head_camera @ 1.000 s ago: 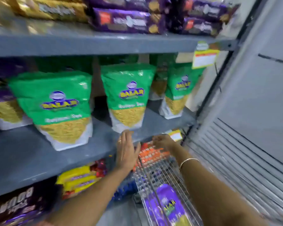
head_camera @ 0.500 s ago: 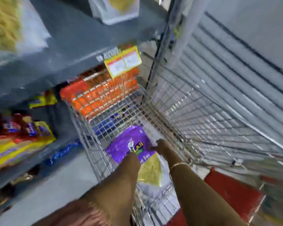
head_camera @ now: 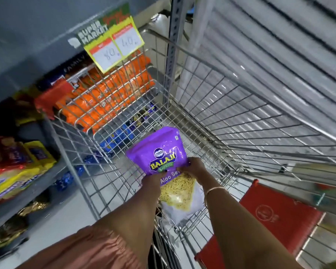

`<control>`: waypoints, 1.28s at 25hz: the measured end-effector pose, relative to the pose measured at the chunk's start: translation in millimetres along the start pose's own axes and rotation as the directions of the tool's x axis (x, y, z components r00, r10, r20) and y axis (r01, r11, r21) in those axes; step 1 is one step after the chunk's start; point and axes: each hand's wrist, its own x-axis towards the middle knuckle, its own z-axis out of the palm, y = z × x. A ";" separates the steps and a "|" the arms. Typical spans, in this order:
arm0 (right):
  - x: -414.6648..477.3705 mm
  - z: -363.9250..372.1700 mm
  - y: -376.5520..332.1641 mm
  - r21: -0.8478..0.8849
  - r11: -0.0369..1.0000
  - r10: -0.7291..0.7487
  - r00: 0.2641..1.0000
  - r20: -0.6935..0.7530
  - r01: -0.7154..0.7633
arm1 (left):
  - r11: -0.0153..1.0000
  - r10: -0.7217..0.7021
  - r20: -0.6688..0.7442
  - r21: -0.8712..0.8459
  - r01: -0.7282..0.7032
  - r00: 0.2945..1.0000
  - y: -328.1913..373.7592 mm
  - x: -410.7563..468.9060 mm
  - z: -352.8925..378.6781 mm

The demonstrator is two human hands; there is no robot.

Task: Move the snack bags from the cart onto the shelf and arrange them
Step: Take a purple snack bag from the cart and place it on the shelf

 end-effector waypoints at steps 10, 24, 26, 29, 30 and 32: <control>-125.0 -76.2 -151.5 0.143 0.898 -0.367 0.887 -0.279 0.416 | 0.861 0.499 0.167 -0.206 -0.465 0.850 145.7 -144.7 -34.7; -357.9 75.2 -383.6 -0.159 0.455 -0.845 0.481 0.234 0.876 | 0.550 0.833 0.056 0.007 -0.835 0.550 178.7 -349.9 -373.4; -382.0 135.1 -400.1 -0.157 0.423 -0.816 0.451 0.362 0.892 | 0.563 0.826 -0.031 0.036 -0.825 0.563 154.7 -366.4 -436.0; -408.4 220.3 -421.0 -0.142 0.341 -0.820 0.368 0.439 0.929 | 0.573 0.812 -0.172 0.055 -0.818 0.558 119.1 -382.7 -519.3; -416.6 248.5 -426.0 -0.109 0.295 -0.833 0.312 0.457 0.949 | 0.569 0.807 -0.229 0.053 -0.821 0.545 108.5 -386.8 -543.5; -424.6 296.1 -435.7 -0.067 0.215 -0.877 0.223 0.425 0.974 | 0.534 0.805 -0.325 0.032 -0.845 0.497 94.5 -397.3 -576.1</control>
